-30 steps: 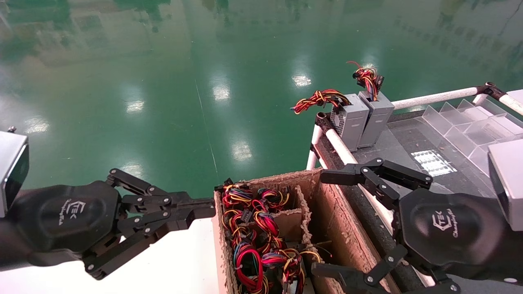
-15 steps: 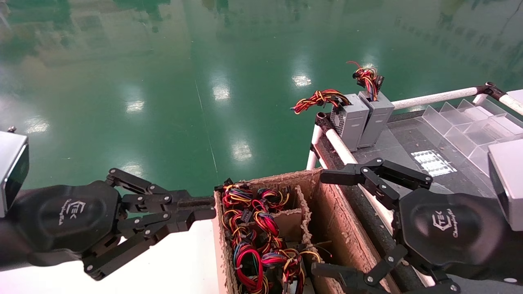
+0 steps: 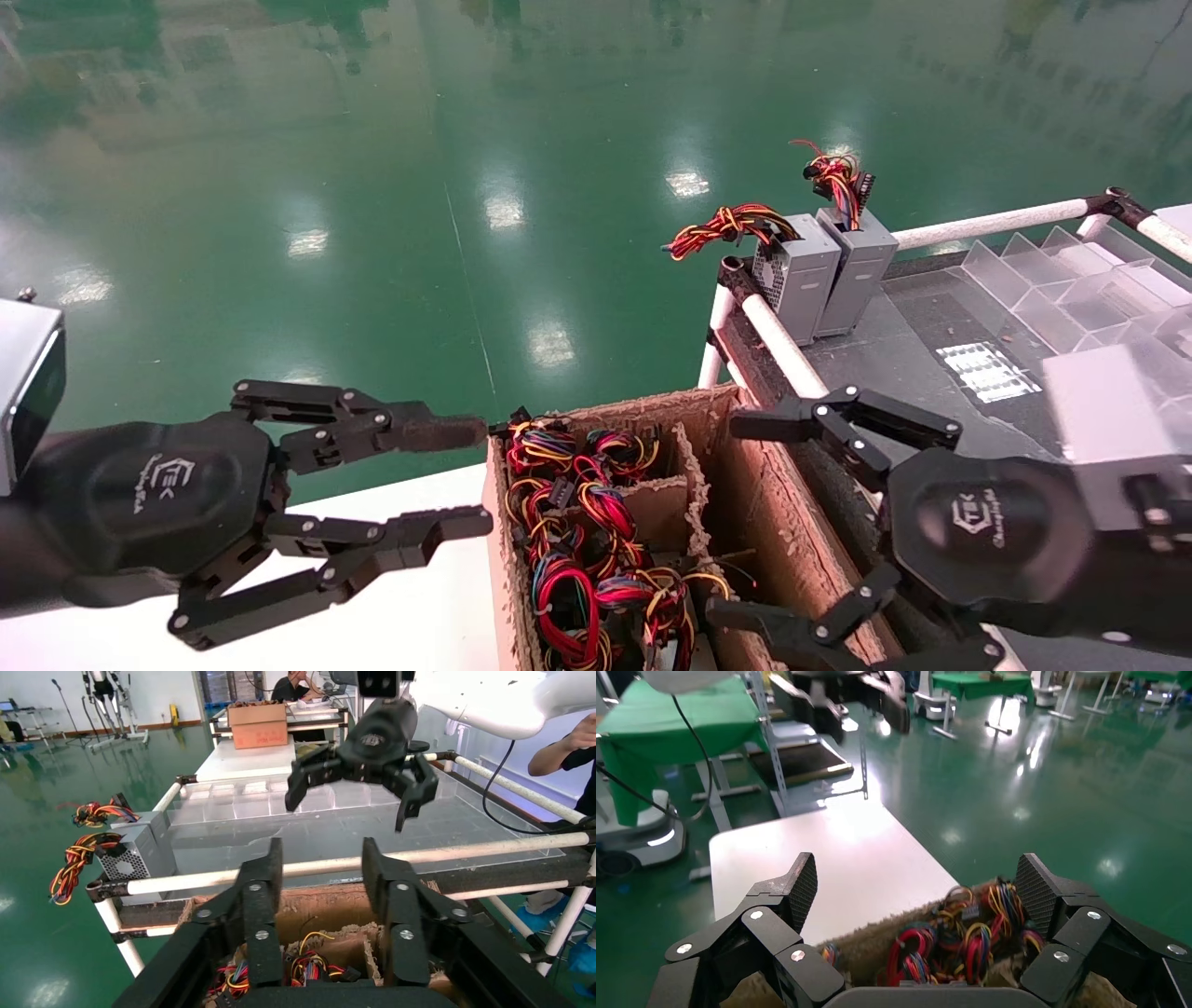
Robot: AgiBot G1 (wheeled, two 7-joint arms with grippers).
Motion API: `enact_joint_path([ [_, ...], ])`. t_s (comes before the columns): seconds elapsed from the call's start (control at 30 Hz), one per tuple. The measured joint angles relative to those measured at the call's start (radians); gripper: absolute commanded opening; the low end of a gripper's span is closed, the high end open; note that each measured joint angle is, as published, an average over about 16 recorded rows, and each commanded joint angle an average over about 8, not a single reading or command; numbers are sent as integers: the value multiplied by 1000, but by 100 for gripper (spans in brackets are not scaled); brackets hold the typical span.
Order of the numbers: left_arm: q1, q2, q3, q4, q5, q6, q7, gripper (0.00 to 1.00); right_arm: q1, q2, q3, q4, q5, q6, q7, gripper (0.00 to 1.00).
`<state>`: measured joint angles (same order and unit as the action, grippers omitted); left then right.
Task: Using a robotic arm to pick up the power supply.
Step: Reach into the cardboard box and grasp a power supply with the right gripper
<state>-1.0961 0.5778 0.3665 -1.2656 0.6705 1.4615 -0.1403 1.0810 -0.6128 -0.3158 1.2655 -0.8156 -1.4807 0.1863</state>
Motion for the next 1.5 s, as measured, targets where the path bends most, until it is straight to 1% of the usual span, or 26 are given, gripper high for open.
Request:
enact_joint_path([
  [0.23,0,0,0,0,0,0,0,100,19,5,-53,9,-90,-34,5,100],
  [0.43,0,0,0,0,0,0,0,100,43,14,-121,21,-167,-72,4,100],
  [0.6,0,0,0,0,0,0,0,100,61,18,-178,24,-219,-87,-10,100],
  [0.8,0,0,0,0,0,0,0,100,68,16,-227,29,-267,-70,-47,100],
  [0.97,0,0,0,0,0,0,0,100,63,8,-246,35,-298,-48,-76,100],
  [1.3,0,0,0,0,0,0,0,100,45,0,-255,60,-340,-4,-129,100],
  [1.5,0,0,0,0,0,0,0,100,29,1,-247,75,-353,18,-199,100],
])
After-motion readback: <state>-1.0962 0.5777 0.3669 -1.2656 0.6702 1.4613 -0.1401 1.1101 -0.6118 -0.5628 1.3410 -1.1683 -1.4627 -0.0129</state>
